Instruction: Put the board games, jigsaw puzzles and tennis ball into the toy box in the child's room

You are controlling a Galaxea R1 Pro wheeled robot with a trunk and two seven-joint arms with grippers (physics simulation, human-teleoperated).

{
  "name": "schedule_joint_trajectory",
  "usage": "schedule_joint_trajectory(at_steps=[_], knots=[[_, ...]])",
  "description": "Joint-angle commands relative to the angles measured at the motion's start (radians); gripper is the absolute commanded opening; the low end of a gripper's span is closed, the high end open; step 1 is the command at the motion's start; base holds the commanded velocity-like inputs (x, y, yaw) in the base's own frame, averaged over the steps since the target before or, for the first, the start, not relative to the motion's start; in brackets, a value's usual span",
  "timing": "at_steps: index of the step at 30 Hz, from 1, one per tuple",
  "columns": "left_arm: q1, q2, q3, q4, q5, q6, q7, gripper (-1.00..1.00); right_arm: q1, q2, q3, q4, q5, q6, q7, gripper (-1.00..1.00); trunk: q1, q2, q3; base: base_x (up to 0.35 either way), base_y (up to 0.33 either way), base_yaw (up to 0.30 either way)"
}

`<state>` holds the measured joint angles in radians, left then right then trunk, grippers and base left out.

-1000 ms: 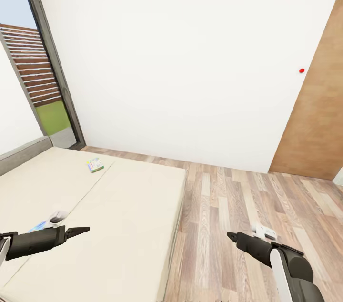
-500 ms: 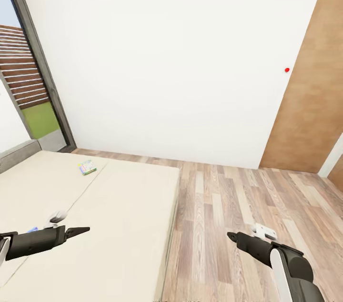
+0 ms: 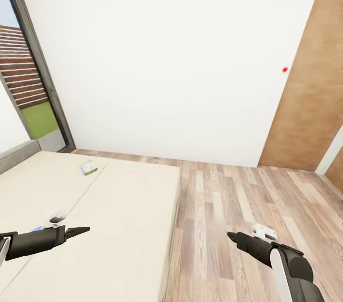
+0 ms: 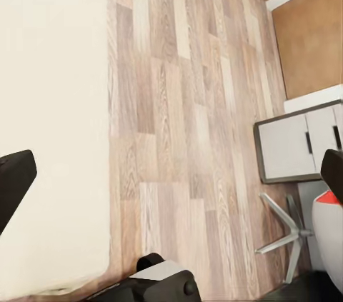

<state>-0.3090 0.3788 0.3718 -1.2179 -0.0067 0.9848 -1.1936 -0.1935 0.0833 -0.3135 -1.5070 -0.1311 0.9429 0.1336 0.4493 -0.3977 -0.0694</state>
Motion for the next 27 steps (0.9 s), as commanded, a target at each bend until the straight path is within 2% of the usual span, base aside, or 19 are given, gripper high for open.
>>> schedule_joint_trajectory(at_steps=[1, 11, 27], knots=[[-0.001, 0.0, 0.001, 0.0, -0.001, 0.009, -0.004, 1.0, -0.001, 0.001, -0.003, -0.001, -0.004, 0.005, 0.001, 1.0, 0.001, -0.002, -0.002, -0.003, 0.142, -0.163], [-0.001, 0.0, 0.001, 0.0, -0.001, 0.009, -0.004, 1.0, -0.001, 0.002, -0.003, 0.0, -0.004, 0.005, 0.001, 1.0, 0.001, -0.002, -0.002, -0.001, 0.191, -0.228], [-0.001, 0.0, 0.001, 0.0, -0.001, 0.009, -0.004, 1.0, -0.001, 0.001, -0.003, 0.0, -0.005, 0.005, 0.003, 1.0, 0.001, -0.002, -0.002, 0.0, 0.069, -0.277]])
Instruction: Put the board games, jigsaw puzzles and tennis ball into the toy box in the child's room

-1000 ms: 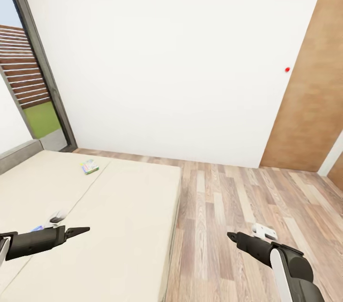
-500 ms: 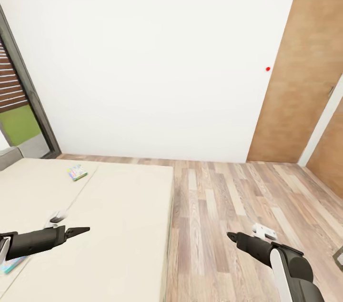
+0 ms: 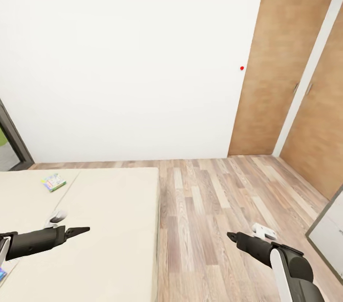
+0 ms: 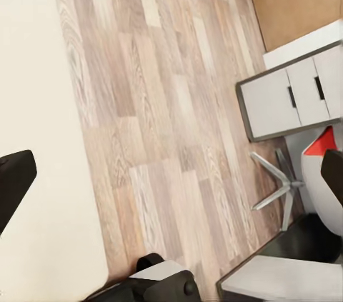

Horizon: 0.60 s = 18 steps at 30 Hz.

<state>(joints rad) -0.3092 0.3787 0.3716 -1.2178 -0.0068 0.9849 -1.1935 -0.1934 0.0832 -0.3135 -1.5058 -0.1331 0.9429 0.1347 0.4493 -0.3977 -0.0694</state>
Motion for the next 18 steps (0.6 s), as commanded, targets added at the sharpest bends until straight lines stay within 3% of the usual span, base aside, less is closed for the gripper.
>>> schedule_joint_trajectory(at_steps=[1, 6, 18], knots=[[-0.001, 0.0, 0.001, 0.0, -0.001, 0.009, -0.005, 1.0, -0.001, 0.001, -0.002, -0.001, -0.003, 0.005, 0.002, 1.0, 0.001, -0.002, -0.002, 0.0, 0.198, -0.261], [-0.001, 0.0, 0.001, 0.0, -0.001, 0.009, -0.005, 1.0, -0.001, 0.002, -0.002, -0.001, -0.002, 0.005, 0.001, 1.0, 0.001, -0.002, -0.002, 0.0, 0.128, -0.131], [-0.001, 0.0, 0.001, 0.0, -0.001, 0.009, -0.005, 1.0, -0.001, 0.003, -0.001, -0.002, -0.002, 0.005, 0.0, 1.0, 0.001, -0.002, -0.002, -0.035, 0.08, -0.016]])
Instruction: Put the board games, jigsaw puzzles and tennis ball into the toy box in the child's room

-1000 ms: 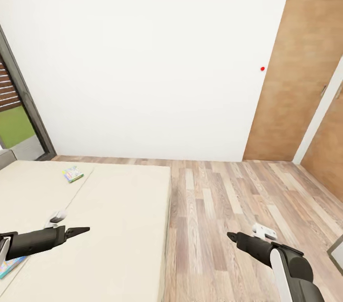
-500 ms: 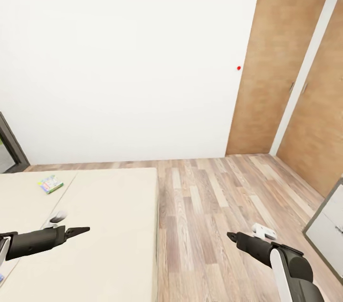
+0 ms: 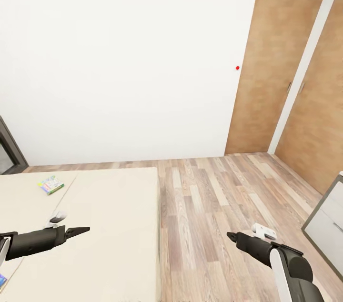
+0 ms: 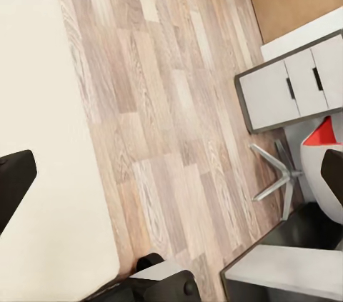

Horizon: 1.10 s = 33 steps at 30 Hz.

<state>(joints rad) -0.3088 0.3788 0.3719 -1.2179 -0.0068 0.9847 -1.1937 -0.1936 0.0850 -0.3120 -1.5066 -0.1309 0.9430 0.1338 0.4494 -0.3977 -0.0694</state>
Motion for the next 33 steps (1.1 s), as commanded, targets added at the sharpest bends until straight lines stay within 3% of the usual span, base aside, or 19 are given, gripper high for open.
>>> schedule_joint_trajectory(at_steps=[1, 11, 22, 33], knots=[[-0.001, 0.0, 0.001, 0.0, -0.001, 0.009, -0.004, 1.0, -0.001, 0.001, -0.003, -0.001, -0.004, 0.005, 0.001, 1.0, 0.001, -0.002, -0.002, -0.026, 0.043, -0.001], [-0.001, 0.0, 0.001, 0.0, -0.001, 0.009, -0.004, 1.0, -0.001, 0.002, -0.002, -0.001, -0.004, 0.005, 0.001, 1.0, 0.001, -0.002, -0.002, -0.008, 0.035, 0.0], [-0.001, 0.0, 0.001, 0.0, -0.001, 0.009, -0.004, 1.0, -0.001, 0.002, -0.001, -0.001, -0.004, 0.005, 0.001, 1.0, 0.001, -0.002, -0.002, 0.0, 0.171, 0.005], [-0.001, 0.0, 0.001, 0.0, -0.001, 0.009, -0.004, 1.0, -0.001, 0.002, 0.001, -0.001, -0.004, 0.005, 0.0, 1.0, 0.001, -0.002, -0.002, 0.0, 0.125, 0.165]])
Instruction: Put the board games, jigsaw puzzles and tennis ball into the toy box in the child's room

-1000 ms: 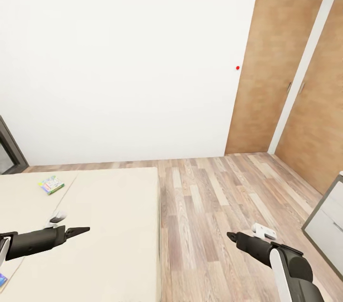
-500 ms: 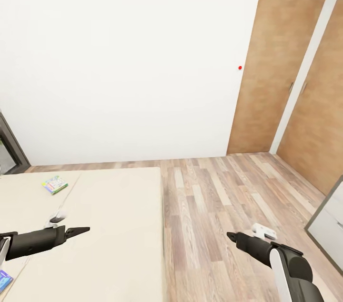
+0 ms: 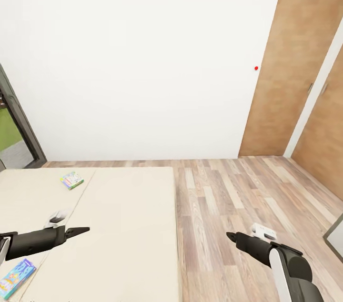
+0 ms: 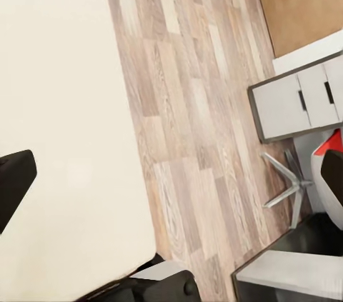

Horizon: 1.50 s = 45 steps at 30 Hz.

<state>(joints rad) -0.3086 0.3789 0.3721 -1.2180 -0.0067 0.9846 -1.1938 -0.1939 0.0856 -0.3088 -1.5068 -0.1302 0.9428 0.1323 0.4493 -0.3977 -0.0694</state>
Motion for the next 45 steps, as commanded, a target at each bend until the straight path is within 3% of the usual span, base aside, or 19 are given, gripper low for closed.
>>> schedule_joint_trajectory(at_steps=[1, 21, 45], knots=[[-0.001, 0.0, 0.001, 0.0, -0.001, 0.009, -0.004, 1.0, -0.001, 0.001, -0.003, -0.001, -0.004, 0.005, 0.001, 1.0, 0.001, -0.002, -0.002, 0.0, 0.016, 0.083], [-0.001, 0.0, 0.001, 0.0, -0.001, 0.009, -0.004, 1.0, -0.001, -0.004, 0.0, 0.0, -0.004, -0.026, -0.005, 1.0, 0.001, -0.002, -0.002, 0.0, 0.098, 0.013], [-0.001, 0.0, 0.001, 0.0, -0.001, 0.009, -0.004, 1.0, -0.001, -0.006, 0.0, 0.003, -0.002, -0.044, -0.005, 1.0, 0.001, -0.002, -0.002, 0.0, 0.248, 0.0]])
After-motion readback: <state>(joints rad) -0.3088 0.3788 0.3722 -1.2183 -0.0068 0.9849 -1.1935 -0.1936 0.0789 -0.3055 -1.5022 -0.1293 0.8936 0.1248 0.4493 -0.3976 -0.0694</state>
